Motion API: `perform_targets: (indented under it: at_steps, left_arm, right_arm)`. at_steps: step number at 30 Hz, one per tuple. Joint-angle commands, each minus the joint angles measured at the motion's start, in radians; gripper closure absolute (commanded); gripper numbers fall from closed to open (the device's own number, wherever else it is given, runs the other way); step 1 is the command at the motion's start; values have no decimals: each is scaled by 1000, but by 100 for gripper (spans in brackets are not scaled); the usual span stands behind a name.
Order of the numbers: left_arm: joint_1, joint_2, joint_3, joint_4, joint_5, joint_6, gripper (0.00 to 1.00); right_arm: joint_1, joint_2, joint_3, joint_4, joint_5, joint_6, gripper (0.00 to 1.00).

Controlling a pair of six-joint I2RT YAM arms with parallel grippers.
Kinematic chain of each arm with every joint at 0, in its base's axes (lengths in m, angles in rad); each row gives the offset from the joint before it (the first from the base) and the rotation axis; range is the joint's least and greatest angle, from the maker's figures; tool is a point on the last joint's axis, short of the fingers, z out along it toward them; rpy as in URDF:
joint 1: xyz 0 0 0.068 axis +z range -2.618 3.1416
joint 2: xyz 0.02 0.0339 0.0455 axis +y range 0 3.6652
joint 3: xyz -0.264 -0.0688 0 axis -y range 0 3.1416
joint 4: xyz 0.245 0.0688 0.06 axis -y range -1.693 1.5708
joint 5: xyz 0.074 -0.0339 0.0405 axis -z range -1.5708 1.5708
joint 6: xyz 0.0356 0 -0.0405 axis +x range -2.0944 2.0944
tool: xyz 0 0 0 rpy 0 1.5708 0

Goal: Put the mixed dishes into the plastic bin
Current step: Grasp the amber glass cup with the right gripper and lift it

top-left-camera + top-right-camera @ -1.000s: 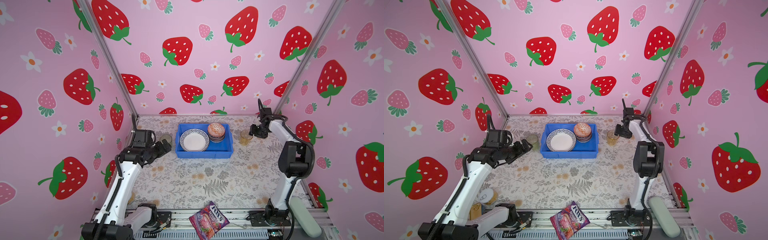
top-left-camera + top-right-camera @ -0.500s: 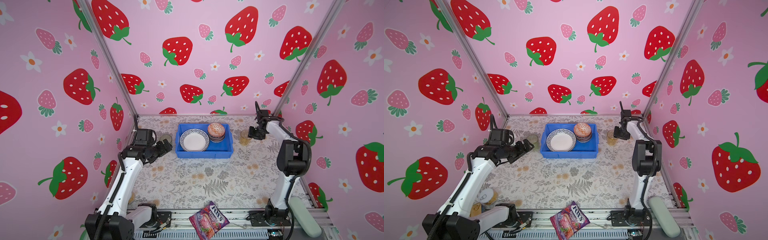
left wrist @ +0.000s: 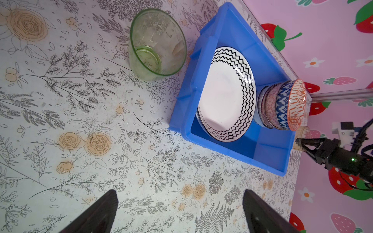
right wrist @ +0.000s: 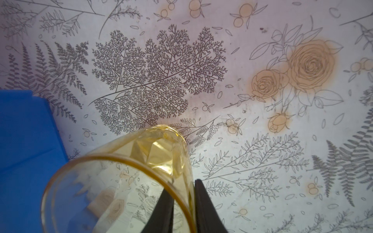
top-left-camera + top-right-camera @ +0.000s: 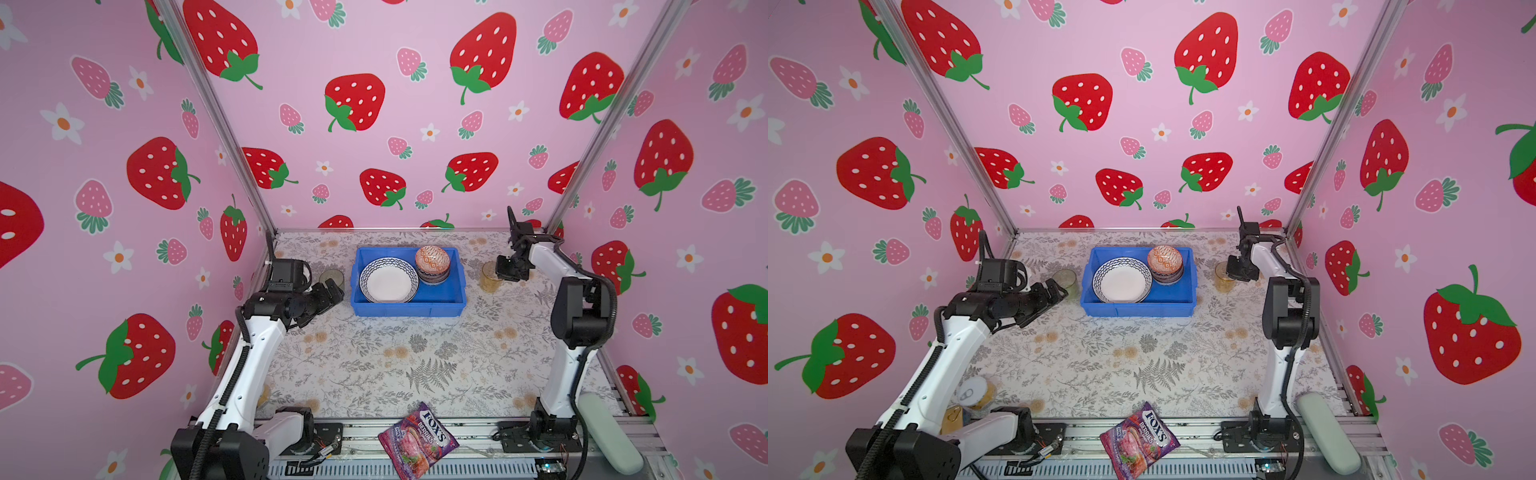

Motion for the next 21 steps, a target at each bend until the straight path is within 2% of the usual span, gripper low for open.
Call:
perform_targets:
  at_steps: [1, 8, 14, 21]
  left_arm:
    - [7, -4, 3, 1, 21, -6, 1]
    - [8, -11, 0, -1, 22, -7, 1]
    - [10, -16, 4, -6, 31, -9, 1]
    - [12, -16, 47, -35, 33, 9, 1]
  right_arm:
    - [6, -23, 17, -11, 22, -11, 84]
    - [11, -64, 27, -33, 37, -18, 91]
    - [26, -119, 68, -106, 58, -31, 94]
    - [79, -216, 148, -235, 20, -48, 94]
